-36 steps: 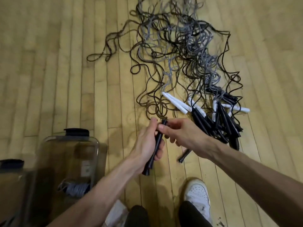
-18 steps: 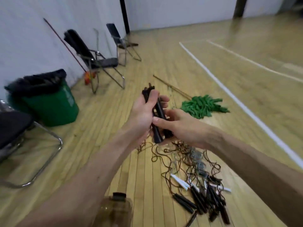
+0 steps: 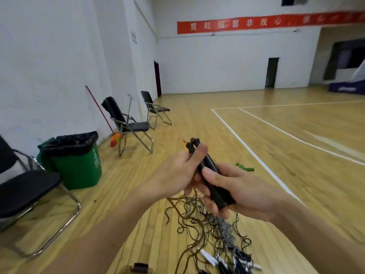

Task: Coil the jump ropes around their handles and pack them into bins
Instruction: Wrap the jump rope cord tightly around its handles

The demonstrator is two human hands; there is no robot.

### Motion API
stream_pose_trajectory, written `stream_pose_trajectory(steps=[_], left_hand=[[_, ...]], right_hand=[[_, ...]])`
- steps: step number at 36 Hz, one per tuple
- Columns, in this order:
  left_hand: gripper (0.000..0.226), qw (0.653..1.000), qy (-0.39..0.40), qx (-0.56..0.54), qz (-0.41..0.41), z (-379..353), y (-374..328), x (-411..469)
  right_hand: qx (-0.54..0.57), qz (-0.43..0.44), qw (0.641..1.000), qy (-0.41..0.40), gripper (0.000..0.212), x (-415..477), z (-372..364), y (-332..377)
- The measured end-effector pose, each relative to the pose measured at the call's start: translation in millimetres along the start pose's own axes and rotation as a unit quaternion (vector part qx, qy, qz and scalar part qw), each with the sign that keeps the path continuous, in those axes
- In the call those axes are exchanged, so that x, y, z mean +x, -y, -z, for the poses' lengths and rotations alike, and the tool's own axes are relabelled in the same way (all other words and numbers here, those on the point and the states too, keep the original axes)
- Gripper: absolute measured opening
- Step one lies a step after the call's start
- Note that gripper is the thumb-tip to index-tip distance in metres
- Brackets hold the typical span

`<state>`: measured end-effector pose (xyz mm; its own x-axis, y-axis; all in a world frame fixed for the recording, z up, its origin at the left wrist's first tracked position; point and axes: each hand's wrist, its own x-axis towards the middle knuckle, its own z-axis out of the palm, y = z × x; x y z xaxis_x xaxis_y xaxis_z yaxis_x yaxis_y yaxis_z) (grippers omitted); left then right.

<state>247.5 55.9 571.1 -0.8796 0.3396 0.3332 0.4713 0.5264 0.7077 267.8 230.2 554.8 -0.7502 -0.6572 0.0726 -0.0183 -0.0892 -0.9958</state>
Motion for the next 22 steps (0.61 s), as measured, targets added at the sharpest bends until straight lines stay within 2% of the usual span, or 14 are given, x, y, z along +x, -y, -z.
stream_pose_trajectory(steps=[2,4,5,7,9,11,12,15,19,22], left_hand=[[0.088,0.994,-0.091,0.049,-0.022,-5,7,-16],[0.082,0.979,-0.199,0.021,-0.027,-13,17,-29],[0.079,0.974,-0.223,-0.012,-0.027,-18,23,-34],[0.074,0.973,-0.201,-0.11,-0.026,-30,31,-43],[0.071,0.975,-0.111,-0.19,-0.016,-41,36,-51],[0.073,0.975,-0.033,-0.219,0.012,-54,39,-59],[0.073,0.973,-0.02,-0.228,0.026,-60,41,-63],[0.067,0.973,-0.023,-0.229,0.038,-72,52,-69],[0.056,0.988,-0.049,-0.148,0.022,-82,75,-72],[0.045,0.988,-0.076,-0.131,0.028,-87,88,-74]], right_hand=[[0.018,-0.022,1.0,-0.004,0.025,-14,-7,-11],[0.042,-0.056,0.998,-0.002,0.027,-26,-12,-27],[0.055,-0.074,0.996,0.006,0.028,-31,-14,-35],[0.09,-0.108,0.99,0.033,0.032,-38,-20,-53],[0.133,-0.124,0.982,0.049,0.036,-42,-23,-68],[0.175,-0.133,0.974,0.051,0.038,-45,-27,-80],[0.194,-0.134,0.97,0.052,0.038,-45,-28,-85],[0.228,-0.147,0.962,0.036,0.031,-47,-32,-96],[0.19,-0.19,0.963,-0.012,0.026,-47,-34,-108],[0.165,-0.211,0.963,-0.025,0.028,-44,-35,-117]])
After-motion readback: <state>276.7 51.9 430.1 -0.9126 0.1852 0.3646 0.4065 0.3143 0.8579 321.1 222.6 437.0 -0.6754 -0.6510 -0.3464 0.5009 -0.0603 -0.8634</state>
